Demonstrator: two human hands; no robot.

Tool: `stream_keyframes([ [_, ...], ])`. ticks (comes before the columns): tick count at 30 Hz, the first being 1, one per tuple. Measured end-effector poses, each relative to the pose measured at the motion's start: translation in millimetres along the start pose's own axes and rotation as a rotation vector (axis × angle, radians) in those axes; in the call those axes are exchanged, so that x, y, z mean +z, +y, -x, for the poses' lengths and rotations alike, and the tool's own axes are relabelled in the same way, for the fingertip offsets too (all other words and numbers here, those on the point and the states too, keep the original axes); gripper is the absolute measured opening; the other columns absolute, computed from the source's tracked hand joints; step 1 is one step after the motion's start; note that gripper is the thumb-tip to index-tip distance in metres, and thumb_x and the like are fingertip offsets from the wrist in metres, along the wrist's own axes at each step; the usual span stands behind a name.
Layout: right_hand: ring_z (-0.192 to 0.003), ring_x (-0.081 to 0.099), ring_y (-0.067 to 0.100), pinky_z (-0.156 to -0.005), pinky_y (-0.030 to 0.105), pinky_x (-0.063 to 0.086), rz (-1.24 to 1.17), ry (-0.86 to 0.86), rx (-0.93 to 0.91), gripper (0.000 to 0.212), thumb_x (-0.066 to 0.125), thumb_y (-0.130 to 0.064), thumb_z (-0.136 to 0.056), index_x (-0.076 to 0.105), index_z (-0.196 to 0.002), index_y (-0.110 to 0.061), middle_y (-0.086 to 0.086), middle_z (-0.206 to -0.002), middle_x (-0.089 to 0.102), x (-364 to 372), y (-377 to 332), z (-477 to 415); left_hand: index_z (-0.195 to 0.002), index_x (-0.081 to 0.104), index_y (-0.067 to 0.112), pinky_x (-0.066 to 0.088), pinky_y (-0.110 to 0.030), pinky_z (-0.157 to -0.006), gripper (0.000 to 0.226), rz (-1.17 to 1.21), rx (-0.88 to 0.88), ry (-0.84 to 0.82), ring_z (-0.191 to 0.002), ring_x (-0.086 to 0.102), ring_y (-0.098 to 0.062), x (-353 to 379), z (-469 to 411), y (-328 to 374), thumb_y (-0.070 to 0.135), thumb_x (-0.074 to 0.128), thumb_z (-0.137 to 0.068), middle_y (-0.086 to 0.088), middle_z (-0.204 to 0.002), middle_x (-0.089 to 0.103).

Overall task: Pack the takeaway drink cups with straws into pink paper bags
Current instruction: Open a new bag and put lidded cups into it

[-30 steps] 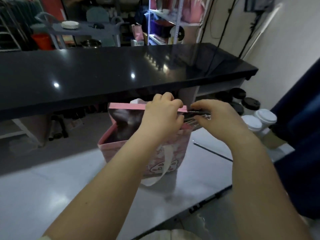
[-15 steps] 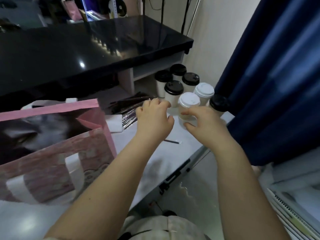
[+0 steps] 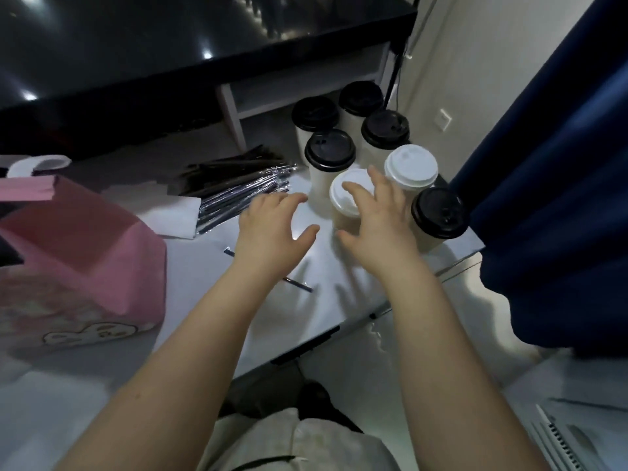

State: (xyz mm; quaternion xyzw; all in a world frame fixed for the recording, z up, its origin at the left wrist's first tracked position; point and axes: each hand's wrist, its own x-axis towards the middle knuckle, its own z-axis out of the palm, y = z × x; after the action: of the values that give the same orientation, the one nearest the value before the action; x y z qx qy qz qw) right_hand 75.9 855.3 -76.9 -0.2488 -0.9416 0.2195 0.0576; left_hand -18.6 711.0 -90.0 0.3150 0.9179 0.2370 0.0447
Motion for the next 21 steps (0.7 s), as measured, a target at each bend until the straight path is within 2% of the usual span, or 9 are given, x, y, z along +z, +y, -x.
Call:
stream_keyframes([
  [4, -0.147, -0.009, 0.033, -0.118, 0.049, 0.001, 0.088, -0.102, -0.025, 0.082, 0.07, -0.031, -0.083, 0.023, -0.15, -0.029, 0.005, -0.162, -0.007, 7, 5, -30, -0.133, 0.055, 0.023, 0.034, -0.044, -0.106, 0.051, -0.037, -0.048, 0.027, -0.127, 0.042, -0.026, 3, -6, -4, 0.043, 0.065, -0.087, 0.001, -0.133, 0.055],
  [6, -0.146, -0.009, 0.038, -0.118, 0.05, -0.002, 0.13, -0.144, -0.001, 0.085, 0.068, -0.028, -0.085, 0.016, -0.152, -0.029, 0.009, -0.161, -0.007, 11, 4, -41, -0.132, 0.056, 0.023, 0.033, -0.044, -0.106, 0.05, -0.04, -0.076, 0.046, -0.127, 0.042, -0.026, 4, -6, -8, 0.041, 0.065, -0.087, 0.001, -0.133, 0.055],
  [9, -0.142, 0.008, 0.041, -0.118, 0.049, 0.012, 0.163, -0.108, -0.008, 0.079, 0.064, -0.017, -0.085, 0.02, -0.15, -0.027, 0.012, -0.158, 0.007, 16, 3, -46, -0.13, 0.058, 0.022, 0.035, -0.044, -0.106, 0.047, -0.026, -0.092, 0.08, -0.126, 0.044, -0.026, 4, -3, -10, 0.037, 0.066, -0.087, 0.001, -0.131, 0.057],
  [12, -0.131, 0.023, 0.036, -0.106, 0.043, 0.029, 0.131, -0.08, -0.068, 0.074, 0.065, -0.013, -0.078, 0.031, -0.143, -0.026, 0.011, -0.151, 0.021, 17, 0, -39, -0.13, 0.058, 0.022, 0.035, -0.044, -0.105, 0.046, -0.029, -0.082, 0.087, -0.125, 0.044, -0.026, 3, -2, -10, 0.035, 0.067, -0.086, 0.002, -0.13, 0.057],
  [16, -0.128, 0.025, 0.031, -0.104, 0.04, 0.025, 0.053, -0.056, -0.217, 0.078, 0.068, -0.019, -0.074, 0.035, -0.143, -0.03, 0.003, -0.147, 0.025, 11, -14, -29, -0.132, 0.056, 0.021, 0.036, -0.044, -0.104, 0.05, -0.06, -0.088, 0.137, -0.124, 0.046, -0.028, -14, -6, -10, 0.033, 0.067, -0.085, 0.0, -0.129, 0.058],
  [21, -0.129, 0.025, 0.03, -0.105, 0.039, 0.023, 0.052, 0.03, -0.41, 0.081, 0.074, -0.017, -0.07, 0.041, -0.143, -0.031, 0.001, -0.146, 0.031, -7, -52, -27, -0.134, 0.055, 0.02, 0.037, -0.043, -0.101, 0.053, -0.04, -0.113, 0.305, -0.122, 0.047, -0.031, -70, -5, -10, 0.026, 0.067, -0.083, -0.002, -0.128, 0.059],
])
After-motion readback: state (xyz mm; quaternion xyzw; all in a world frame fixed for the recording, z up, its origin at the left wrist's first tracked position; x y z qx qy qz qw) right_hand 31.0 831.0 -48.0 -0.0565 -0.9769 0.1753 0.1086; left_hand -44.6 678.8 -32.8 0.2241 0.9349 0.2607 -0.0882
